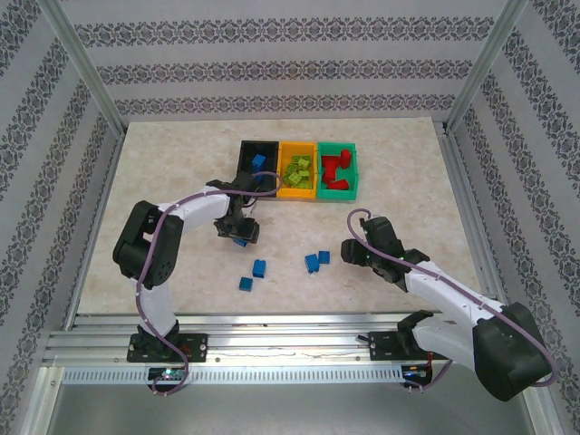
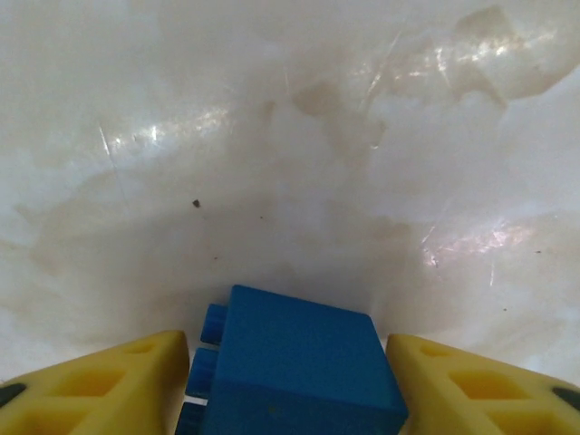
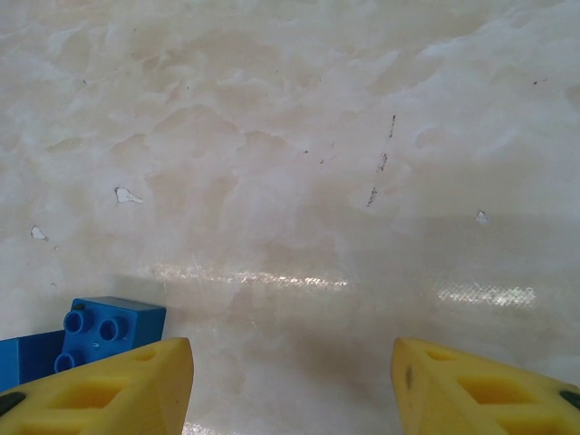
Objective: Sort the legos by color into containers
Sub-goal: Pick up the lego from the center of the table.
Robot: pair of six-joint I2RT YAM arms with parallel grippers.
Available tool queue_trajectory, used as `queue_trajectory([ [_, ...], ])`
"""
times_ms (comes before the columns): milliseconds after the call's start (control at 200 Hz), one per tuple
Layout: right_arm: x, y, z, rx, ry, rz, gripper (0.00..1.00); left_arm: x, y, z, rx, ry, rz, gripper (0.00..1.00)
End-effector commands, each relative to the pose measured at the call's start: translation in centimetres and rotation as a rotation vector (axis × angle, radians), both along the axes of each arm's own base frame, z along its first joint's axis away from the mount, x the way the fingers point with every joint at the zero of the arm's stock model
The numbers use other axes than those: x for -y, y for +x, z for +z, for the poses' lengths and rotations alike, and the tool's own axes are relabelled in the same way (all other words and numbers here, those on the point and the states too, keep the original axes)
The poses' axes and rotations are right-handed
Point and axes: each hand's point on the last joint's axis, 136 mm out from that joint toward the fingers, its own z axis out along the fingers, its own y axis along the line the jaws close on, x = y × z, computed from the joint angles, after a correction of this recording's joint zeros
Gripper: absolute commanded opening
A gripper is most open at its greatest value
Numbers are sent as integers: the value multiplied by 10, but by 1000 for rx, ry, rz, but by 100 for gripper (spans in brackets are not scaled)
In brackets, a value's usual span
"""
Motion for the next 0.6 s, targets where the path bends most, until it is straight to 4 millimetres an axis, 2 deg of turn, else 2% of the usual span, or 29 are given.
queue_trajectory([
  [0,-2,9,10,40,-24,7,60,-4,-8,2,-28,42,-25,50],
  [145,-2,8,9,39,-29,11,60,0,-11,11,-5,4,-23,42],
  [210,-2,8,10,42,-33,11,60,1,-10,19,12,-12,-19,35],
  [275,-2,8,10,45,-35,9,60,4,-10,28,30,-34,-16,32],
  [595,-3,7,11,49,-35,14,60,29,1,74,107,-197,-6,28],
])
